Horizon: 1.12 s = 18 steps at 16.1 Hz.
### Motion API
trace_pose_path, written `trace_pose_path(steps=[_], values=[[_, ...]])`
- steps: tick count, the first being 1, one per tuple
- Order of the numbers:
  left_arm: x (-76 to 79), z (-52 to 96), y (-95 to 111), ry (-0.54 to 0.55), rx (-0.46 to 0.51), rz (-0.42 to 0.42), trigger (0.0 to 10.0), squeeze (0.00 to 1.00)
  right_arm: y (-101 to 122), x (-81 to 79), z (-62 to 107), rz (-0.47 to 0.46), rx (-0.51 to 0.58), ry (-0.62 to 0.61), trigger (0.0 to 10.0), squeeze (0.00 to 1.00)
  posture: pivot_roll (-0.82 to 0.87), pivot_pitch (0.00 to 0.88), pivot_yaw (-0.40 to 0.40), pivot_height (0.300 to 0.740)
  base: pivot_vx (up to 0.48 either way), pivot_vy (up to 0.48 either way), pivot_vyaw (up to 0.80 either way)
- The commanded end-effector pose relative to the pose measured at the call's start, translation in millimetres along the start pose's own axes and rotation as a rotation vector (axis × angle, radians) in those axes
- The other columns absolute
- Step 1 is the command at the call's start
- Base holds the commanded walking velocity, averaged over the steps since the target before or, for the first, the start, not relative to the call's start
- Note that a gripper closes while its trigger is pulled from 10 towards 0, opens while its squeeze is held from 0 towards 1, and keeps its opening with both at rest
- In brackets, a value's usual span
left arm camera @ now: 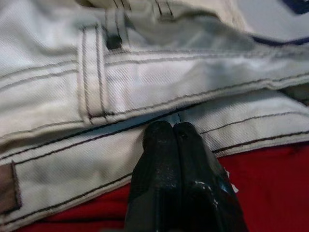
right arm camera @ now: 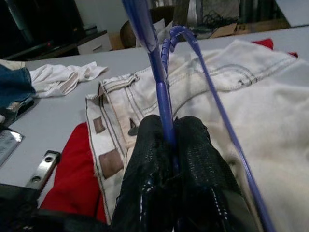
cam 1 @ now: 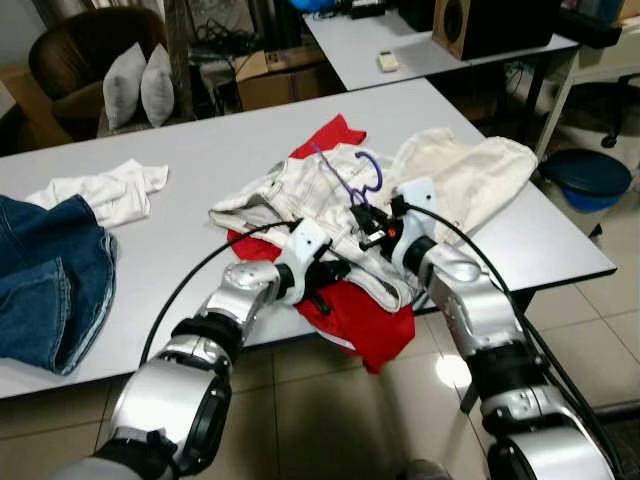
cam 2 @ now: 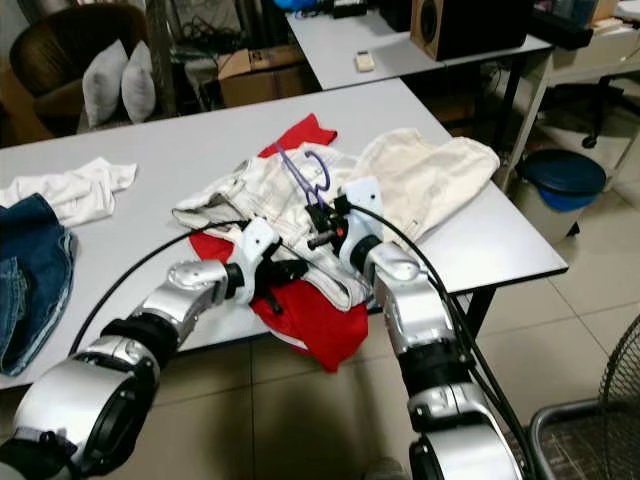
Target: Hang hanger
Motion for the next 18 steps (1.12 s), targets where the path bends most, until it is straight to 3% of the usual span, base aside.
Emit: trace_pose_path(steps=[1,3,4,6,7,9,10,12,13,14,15,16,17,18], values=[[-8.7,8.0,13,0.015,0.065,-0.011,0.0,0.00,-7,-8.9,-3.5,-0.043,-0.007,0.011,10.0,0.00,-0.15,0.000,0.160,0.740,0.000,0.000,0.00],[-11.7,15.5,25,-0.008,0.127,-0.019,0.0,0.00,-1,8.5,4.0,-0.040,0.041,-0.055,10.0,0.00,-0.16,0.000,0.168,0.740,0.000,0.000,0.00],[-23.3,35.7,44,-0.024,0.199,-0.063,0.0,0.00,13,36.2,33.5,-0.029,0.132,-0.138,10.0,0.00,-0.17,0.000,0.181,0.740,0.000,0.000,0.00],[-28.5,44.6,53,-0.023,0.233,-0.076,0.0,0.00,16,43.9,48.1,-0.008,0.154,-0.163,10.0,0.00,-0.17,0.000,0.190,0.740,0.000,0.000,0.00],[-36.3,59.1,68,-0.023,0.281,-0.087,1.6,0.00,15,55.4,77.2,0.052,0.143,-0.218,10.0,0.00,-0.17,0.000,0.200,0.740,0.000,0.000,0.00],[-40.7,67.5,71,-0.015,0.305,-0.070,2.2,0.00,8,58.7,98.9,0.085,0.106,-0.260,10.0,0.00,-0.17,0.000,0.210,0.740,0.000,0.000,0.00],[-49.0,71.9,71,0.039,0.315,-0.044,0.0,0.00,2,58.7,110.4,0.102,0.074,-0.295,10.0,0.00,-0.18,0.000,0.216,0.740,0.000,0.000,0.00],[-78.6,82.5,62,0.274,0.293,-0.026,0.0,0.00,-1,53.6,126.7,0.124,0.048,-0.339,10.0,0.00,-0.19,0.000,0.202,0.740,0.000,0.000,0.00],[-86.2,87.5,60,0.341,0.298,-0.022,0.0,0.00,0,52.5,131.5,0.126,0.048,-0.356,10.0,0.00,-0.19,0.000,0.195,0.740,0.000,0.000,0.00],[-101.5,106.8,59,0.525,0.388,0.020,0.0,0.00,5,49.2,144.3,0.085,0.074,-0.429,10.0,0.00,-0.19,0.000,0.175,0.740,0.000,0.000,0.00],[-102.0,118.2,53,0.608,0.430,0.054,10.0,0.00,5,48.0,153.1,0.054,0.086,-0.501,10.0,0.00,-0.19,0.000,0.161,0.740,0.000,0.000,0.00],[-100.5,119.4,49,0.617,0.429,0.068,10.0,0.00,4,47.8,155.4,0.049,0.085,-0.521,10.0,0.00,-0.19,0.000,0.161,0.740,0.000,0.000,0.00],[-89.2,119.1,39,0.615,0.422,0.082,10.0,0.00,0,44.4,159.2,0.018,0.081,-0.551,10.0,0.00,-0.18,0.000,0.131,0.740,0.000,0.000,0.00],[-65.0,117.3,24,0.603,0.420,0.102,10.0,0.00,-8,41.8,165.5,-0.050,0.060,-0.611,10.0,0.00,-0.17,0.007,0.098,0.740,0.000,0.000,0.00]])
Point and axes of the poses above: a point about 5 cm out from each wrist's last joint towards the gripper, its own z axis pointing back from the gripper into the wrist, its own y axis along the axis of the wrist's last joint, x = y × z, the point moved 6 cm from there along -z, pointing out of the wrist towards the gripper, and after that the axes turned 3 degrees about z, right-handed, at the moved point
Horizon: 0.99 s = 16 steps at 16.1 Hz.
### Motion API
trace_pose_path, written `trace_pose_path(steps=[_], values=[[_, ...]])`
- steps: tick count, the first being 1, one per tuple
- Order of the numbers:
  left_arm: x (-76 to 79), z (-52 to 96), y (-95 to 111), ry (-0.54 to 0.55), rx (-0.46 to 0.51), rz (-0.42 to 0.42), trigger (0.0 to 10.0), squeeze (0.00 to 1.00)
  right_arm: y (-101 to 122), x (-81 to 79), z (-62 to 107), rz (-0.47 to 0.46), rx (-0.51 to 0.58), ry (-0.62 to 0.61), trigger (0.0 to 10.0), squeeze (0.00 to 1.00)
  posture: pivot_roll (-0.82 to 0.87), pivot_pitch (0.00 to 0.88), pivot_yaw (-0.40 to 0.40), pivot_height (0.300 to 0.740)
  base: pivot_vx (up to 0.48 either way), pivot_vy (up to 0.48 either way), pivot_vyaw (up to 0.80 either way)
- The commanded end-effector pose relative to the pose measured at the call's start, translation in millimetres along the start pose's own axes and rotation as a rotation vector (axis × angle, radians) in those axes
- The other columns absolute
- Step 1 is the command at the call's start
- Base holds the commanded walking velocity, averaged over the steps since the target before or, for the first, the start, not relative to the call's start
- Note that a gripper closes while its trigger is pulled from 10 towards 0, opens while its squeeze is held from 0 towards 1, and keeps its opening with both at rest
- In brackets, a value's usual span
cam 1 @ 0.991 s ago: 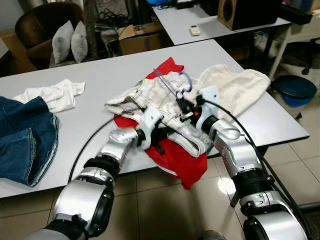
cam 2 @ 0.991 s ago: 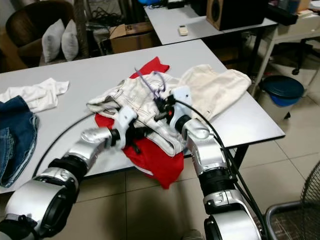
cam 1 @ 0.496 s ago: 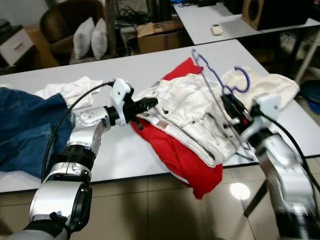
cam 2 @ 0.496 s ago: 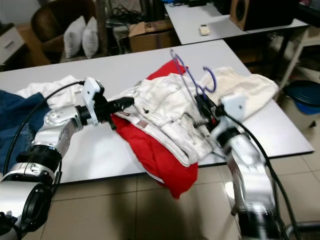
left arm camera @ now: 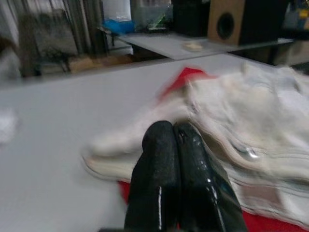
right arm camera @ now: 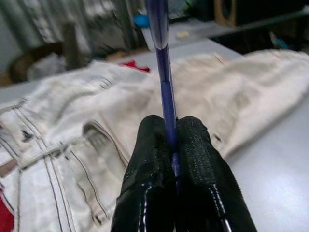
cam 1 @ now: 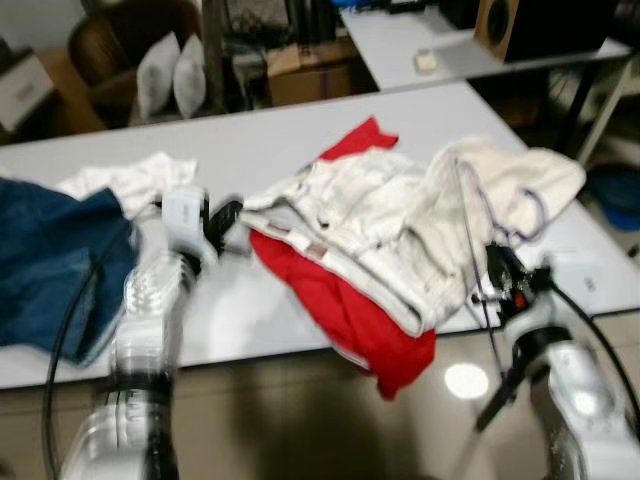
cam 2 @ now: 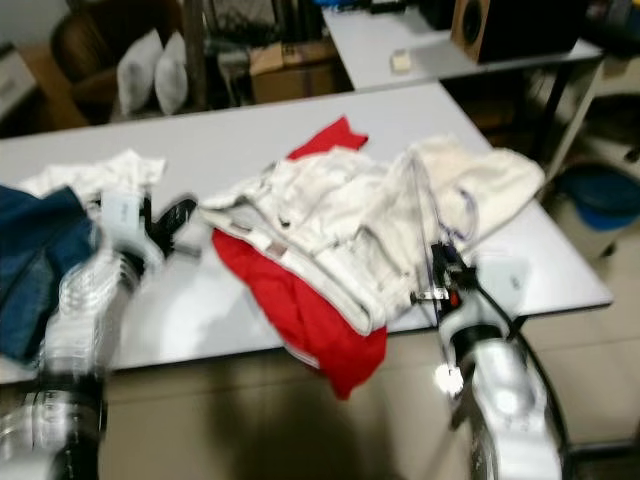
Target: Hang hanger
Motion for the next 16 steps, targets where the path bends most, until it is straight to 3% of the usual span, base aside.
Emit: trace_pose_path(steps=[1,2,5,9,10,11,14,16], values=[[8.7,4.0,3,0.004,0.005,-0.002,10.0,0.00,5,0.8,1.0,0.007,0.007,-0.022,10.0,0.00,-0.16,0.011,0.065,0.740,0.000,0.000,0.00],[18.2,11.7,0,0.004,0.015,-0.024,10.0,0.00,6,0.1,1.0,0.056,0.017,-0.018,10.0,0.00,-0.15,0.018,0.041,0.740,0.000,0.240,0.00],[27.2,25.1,-4,0.027,-0.009,-0.039,10.0,0.00,0,1.4,0.4,0.048,-0.006,-0.040,10.0,0.00,-0.13,0.031,0.027,0.740,0.000,0.480,-0.22],[34.0,26.4,-1,-0.007,-0.037,-0.026,10.0,0.02,-6,8.0,4.9,0.043,-0.024,-0.078,10.0,0.00,-0.13,0.036,0.055,0.740,0.000,0.480,-0.80],[36.2,25.8,-1,-0.013,-0.049,-0.008,10.0,0.95,-8,4.3,6.1,0.006,-0.033,-0.034,10.0,0.00,-0.12,0.037,0.059,0.740,0.000,0.472,-0.48],[38.8,24.4,-1,-0.017,-0.053,-0.022,10.0,1.00,-7,2.5,7.7,-0.024,-0.019,-0.020,10.0,0.00,-0.12,0.036,0.074,0.740,0.000,0.000,0.00],[46.7,20.9,2,-0.035,-0.055,-0.018,10.0,1.00,-2,-5.9,10.3,-0.088,0.007,0.020,10.0,0.00,-0.12,0.035,0.084,0.740,0.000,-0.469,0.00],[46.2,18.8,3,-0.020,-0.046,-0.010,10.0,1.00,4,-10.9,8.9,-0.061,0.033,0.044,10.0,0.00,-0.12,0.035,0.087,0.740,0.000,-0.184,0.00]])
Point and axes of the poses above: a point about 5 cm out from each wrist's last joint towards the gripper, its own z axis pointing back from the gripper into the wrist, its own y axis along the axis of the wrist's last joint, x = y × z, the point moved 6 cm from there along -z, pointing out of the wrist towards the gripper, and after that the axes turned 3 degrees about z, right-handed, at the moved point
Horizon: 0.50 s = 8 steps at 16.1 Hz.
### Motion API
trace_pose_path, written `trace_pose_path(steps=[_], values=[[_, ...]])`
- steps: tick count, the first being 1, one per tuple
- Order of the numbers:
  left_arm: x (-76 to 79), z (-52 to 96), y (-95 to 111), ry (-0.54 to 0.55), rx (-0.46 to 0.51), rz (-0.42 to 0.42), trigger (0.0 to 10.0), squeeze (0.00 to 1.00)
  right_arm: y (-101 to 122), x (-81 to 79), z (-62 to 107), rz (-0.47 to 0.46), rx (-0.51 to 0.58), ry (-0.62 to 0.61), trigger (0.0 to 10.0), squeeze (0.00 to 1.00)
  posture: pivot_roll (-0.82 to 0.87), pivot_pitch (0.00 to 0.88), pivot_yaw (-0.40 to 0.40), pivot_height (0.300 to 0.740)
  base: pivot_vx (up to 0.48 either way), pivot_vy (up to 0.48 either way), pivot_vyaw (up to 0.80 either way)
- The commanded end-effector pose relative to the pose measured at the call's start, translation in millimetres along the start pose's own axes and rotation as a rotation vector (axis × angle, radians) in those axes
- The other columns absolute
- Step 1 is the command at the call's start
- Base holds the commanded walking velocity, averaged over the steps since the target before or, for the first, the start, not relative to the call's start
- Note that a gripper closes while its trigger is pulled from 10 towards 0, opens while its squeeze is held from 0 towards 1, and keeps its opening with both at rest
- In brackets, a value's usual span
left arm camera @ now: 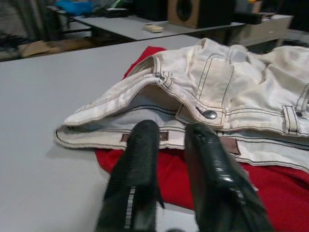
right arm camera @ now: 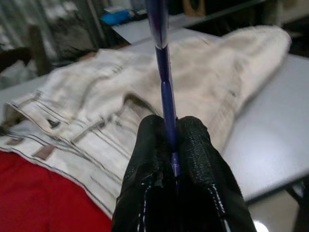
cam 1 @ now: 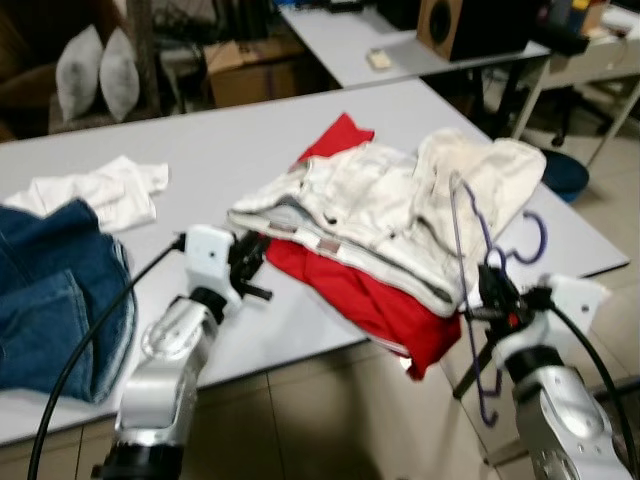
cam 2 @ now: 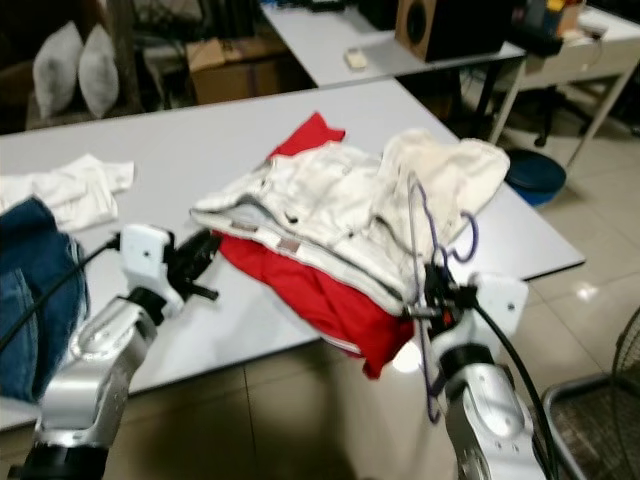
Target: Hang hanger
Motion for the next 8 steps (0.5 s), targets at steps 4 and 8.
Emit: trace_pose_path(steps=[4,8], values=[[-4.0,-9.2,5,0.043,0.025,-0.012,10.0,0.61,6,-3.3,-2.1,-0.021,0.017,0.058,10.0,0.00,-0.12,0.034,0.072,0.740,0.000,0.000,0.00],[-6.5,-10.3,7,0.044,0.044,0.007,10.0,0.56,16,-4.2,-5.7,-0.063,0.054,0.075,10.0,0.00,-0.12,0.031,0.063,0.740,0.124,0.000,0.00]])
Point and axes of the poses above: a point about 5 cm out from each wrist's last joint towards the gripper, its own z axis pointing back from the gripper into the wrist, its own y axis along the axis of the wrist's last joint, x = y × z, the point moved 6 cm from there along -z, pointing out of the wrist towards the gripper, and after that the axes turned 3 degrees about z, right-handed, at the moved point
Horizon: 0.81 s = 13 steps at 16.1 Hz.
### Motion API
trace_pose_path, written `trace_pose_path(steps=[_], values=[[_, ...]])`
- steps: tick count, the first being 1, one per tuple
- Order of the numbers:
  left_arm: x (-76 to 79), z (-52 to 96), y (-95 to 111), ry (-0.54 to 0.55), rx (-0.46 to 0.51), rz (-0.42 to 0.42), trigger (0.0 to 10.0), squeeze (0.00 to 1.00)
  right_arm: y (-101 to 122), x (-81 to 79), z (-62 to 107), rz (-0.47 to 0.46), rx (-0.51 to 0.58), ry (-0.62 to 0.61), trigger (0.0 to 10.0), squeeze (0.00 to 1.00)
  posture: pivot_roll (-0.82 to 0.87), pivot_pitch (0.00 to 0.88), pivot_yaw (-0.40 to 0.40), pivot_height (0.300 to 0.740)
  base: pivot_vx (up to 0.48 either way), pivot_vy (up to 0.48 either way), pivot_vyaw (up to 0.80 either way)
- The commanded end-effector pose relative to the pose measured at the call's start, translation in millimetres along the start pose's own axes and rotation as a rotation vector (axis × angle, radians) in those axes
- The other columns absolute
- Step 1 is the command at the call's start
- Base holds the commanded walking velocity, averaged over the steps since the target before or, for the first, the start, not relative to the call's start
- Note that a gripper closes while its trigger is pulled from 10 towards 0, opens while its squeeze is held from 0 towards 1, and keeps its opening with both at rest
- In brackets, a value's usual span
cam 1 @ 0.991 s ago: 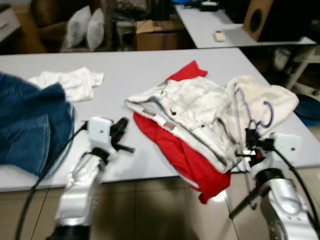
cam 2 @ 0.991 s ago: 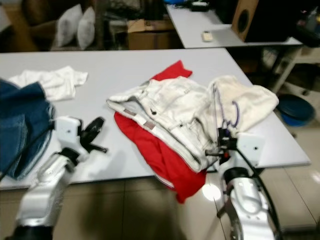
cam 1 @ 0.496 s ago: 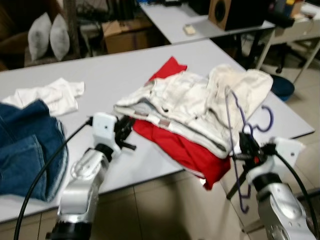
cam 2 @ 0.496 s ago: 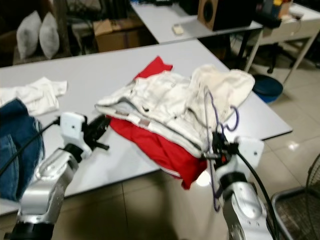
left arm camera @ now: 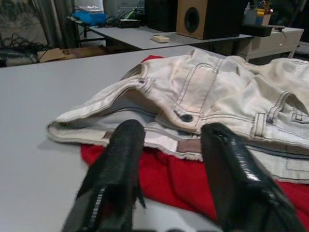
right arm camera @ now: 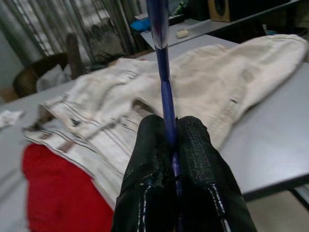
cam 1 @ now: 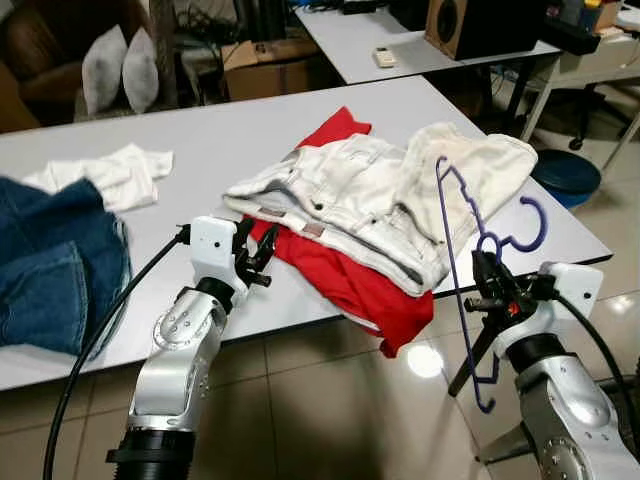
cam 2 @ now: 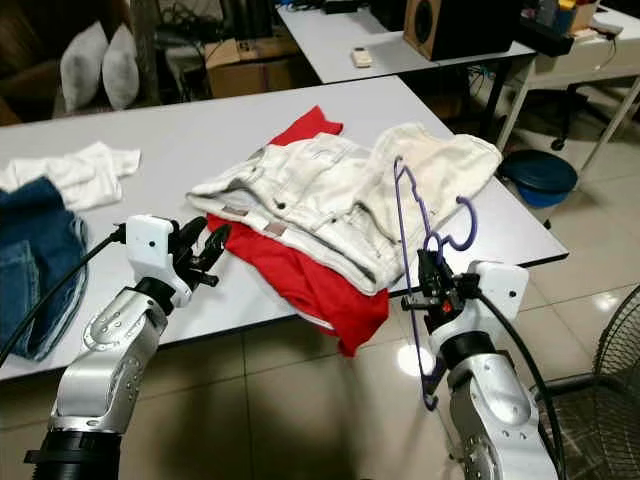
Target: Hang hanger
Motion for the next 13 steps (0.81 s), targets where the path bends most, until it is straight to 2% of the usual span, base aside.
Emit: trace_pose_path(steps=[1,2,3,5,7,9,10,12,13], values=[[-5.8,0.0,-1,0.023,-0.005,0.008,10.0,0.57,18,-3.1,-2.0,-0.052,0.083,0.006,10.0,0.00,-0.12,0.028,0.061,0.740,0.341,0.000,0.00],[-7.0,-0.3,-2,0.030,-0.007,0.015,10.0,0.58,16,-4.7,-3.0,-0.061,0.067,0.017,10.0,0.00,-0.12,0.028,0.061,0.740,0.368,0.000,0.00],[-8.4,-1.0,-2,0.035,-0.006,0.020,10.0,0.59,10,-6.1,-4.8,-0.030,0.025,0.027,10.0,0.00,-0.12,0.026,0.059,0.740,0.446,0.000,0.00],[-10.8,-2.2,-2,0.038,-0.005,0.016,10.0,0.59,1,-7.8,-8.2,0.084,-0.026,0.041,10.0,0.00,-0.12,0.019,0.058,0.740,0.463,0.000,0.00],[-12.8,-2.8,-1,0.043,-0.005,0.011,10.0,0.58,0,-8.5,-9.6,0.087,-0.023,0.046,10.0,0.00,-0.12,0.014,0.056,0.740,0.467,0.000,0.00],[-16.2,-3.4,-1,0.040,-0.008,-0.005,10.0,0.56,5,-7.8,-11.4,0.146,0.014,0.035,10.0,0.00,-0.12,0.004,0.054,0.740,0.448,0.000,0.00],[-17.3,-4.1,1,0.023,0.001,-0.008,10.0,0.53,3,-8.9,-11.7,0.176,0.009,0.039,10.0,0.00,-0.11,0.000,0.055,0.740,0.000,0.000,0.00],[-19.2,-7.0,-2,-0.002,-0.024,-0.048,10.0,0.38,1,-9.5,-12.3,0.180,0.003,0.040,10.0,0.00,-0.11,0.000,0.052,0.740,0.000,0.000,0.00],[-21.0,-9.3,-2,-0.012,-0.027,-0.077,10.0,0.37,1,-9.6,-12.7,0.182,0.001,0.040,10.0,0.00,-0.11,0.000,0.052,0.740,0.000,0.000,0.00]])
Point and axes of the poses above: a point about 5 cm out from each wrist's last joint towards the gripper, its own z axis pointing back from the gripper into the wrist, its own y axis along the axis of the wrist's last joint, x = y × z, the point moved 6 cm from there along -z, pointing out of the wrist towards the gripper, and after that the axes turned 3 degrees about z, right-handed, at the moved point
